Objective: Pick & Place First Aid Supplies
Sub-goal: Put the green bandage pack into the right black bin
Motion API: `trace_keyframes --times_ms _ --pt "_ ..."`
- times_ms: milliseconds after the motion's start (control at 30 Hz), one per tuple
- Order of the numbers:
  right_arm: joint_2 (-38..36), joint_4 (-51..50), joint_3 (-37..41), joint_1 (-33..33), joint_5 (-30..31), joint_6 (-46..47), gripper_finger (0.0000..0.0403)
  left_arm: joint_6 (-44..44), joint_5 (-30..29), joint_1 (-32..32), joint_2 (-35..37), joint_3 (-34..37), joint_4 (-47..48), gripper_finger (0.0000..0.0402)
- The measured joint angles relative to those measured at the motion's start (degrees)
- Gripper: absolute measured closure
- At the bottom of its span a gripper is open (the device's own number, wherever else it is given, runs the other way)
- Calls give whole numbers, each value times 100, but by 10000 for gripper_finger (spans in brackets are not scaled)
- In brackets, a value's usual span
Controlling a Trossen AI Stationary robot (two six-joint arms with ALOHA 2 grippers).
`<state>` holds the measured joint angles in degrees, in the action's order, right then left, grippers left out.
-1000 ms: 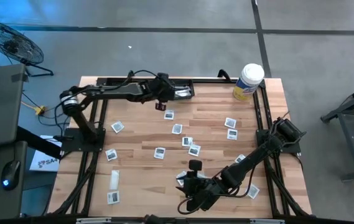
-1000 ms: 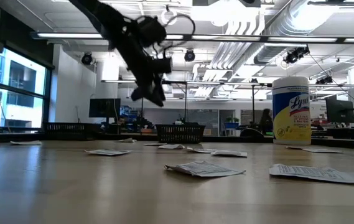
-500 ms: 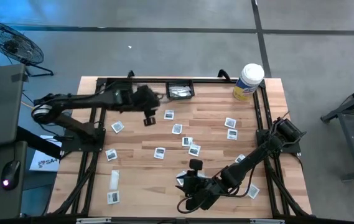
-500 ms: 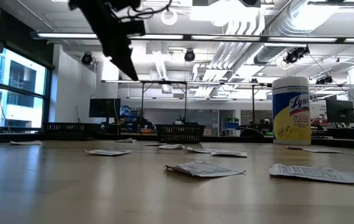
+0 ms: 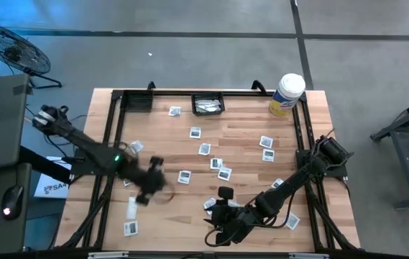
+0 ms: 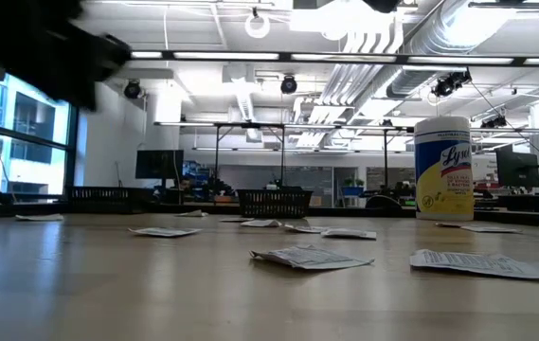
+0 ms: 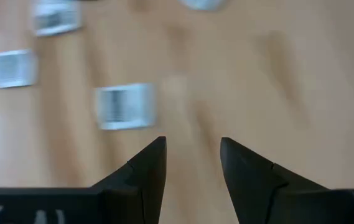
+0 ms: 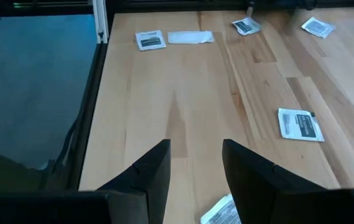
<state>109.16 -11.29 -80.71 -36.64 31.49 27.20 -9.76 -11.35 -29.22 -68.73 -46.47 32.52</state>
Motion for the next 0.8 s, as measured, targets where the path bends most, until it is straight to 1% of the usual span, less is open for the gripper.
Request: trace_keyframes --times_ms 133,233,367,433,500,567,800 --pt "0 15 -2 0 0 -7 263 -886 -139 -1149 0 43 92 254" --pt "0 15 0 28 8 -15 263 -1709 -94 -1877 0 52 233 254" --pt "0 13 0 113 8 -17 263 -2895 -111 -2697 -3 52 277 254" --pt "0 6 0 161 -5 -20 263 -3500 -229 -3023 -69 52 270 254" --pt "0 -2 0 213 -9 -19 263 -3941 -285 -3264 -218 52 327 254" --pt "0 0 -1 240 -15 -49 263 -4192 -331 -3421 -451 52 417 254" --pt "0 -4 0 289 -40 -59 263 -4419 -339 -3482 -1300 52 719 254"
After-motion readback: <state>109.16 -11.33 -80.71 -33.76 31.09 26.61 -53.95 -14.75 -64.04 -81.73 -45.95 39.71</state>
